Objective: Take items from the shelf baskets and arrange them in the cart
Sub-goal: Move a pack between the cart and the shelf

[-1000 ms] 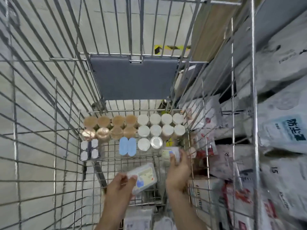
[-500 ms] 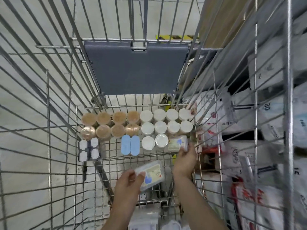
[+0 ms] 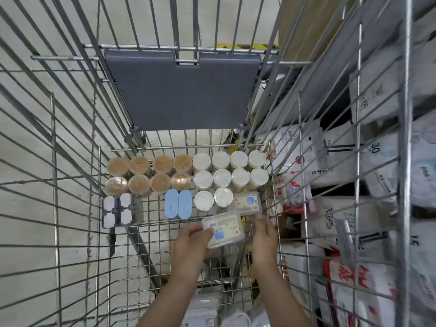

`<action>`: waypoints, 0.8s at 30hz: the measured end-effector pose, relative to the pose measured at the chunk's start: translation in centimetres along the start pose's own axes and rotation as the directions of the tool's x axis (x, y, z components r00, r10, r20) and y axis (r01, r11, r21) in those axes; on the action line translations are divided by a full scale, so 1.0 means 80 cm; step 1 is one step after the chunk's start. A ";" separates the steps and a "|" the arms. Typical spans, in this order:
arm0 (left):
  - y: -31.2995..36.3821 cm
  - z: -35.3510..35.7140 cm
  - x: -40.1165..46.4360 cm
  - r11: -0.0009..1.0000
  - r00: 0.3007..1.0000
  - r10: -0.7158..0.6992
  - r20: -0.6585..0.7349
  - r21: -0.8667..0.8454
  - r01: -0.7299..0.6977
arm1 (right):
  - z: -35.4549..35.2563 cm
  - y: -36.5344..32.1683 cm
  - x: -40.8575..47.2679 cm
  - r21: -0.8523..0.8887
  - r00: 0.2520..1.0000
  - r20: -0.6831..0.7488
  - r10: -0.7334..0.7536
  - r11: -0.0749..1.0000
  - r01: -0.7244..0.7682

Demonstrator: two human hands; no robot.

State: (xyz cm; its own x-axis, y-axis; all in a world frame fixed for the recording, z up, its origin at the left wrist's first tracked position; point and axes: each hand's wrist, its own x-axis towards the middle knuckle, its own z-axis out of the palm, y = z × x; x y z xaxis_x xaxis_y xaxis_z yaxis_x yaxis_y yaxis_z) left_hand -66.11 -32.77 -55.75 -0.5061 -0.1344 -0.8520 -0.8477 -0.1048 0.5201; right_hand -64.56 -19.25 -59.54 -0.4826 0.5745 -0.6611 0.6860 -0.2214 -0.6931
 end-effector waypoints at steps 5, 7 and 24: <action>-0.002 0.029 0.002 0.995 0.997 -0.029 0.065 -0.095 0.035 | -0.012 0.002 -0.016 0.159 0.993 0.114 0.027 0.986 -0.045; -0.007 0.034 0.003 0.998 0.989 0.062 0.137 -0.014 -0.061 | -0.013 -0.002 -0.010 0.262 0.997 0.042 0.071 0.962 -0.080; -0.100 -0.036 0.028 0.032 0.938 0.102 0.331 0.942 -0.335 | 0.046 -0.003 0.037 0.494 0.865 -0.388 0.318 0.864 -0.096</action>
State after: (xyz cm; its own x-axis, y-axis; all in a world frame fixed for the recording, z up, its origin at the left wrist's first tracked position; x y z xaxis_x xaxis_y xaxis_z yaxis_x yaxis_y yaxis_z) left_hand -59.98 -35.09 -61.68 -0.6141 0.1890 -0.7663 -0.0076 0.9694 0.2452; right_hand -68.15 -20.39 -62.33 0.0121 0.7323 -0.6808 0.3701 -0.6358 -0.6773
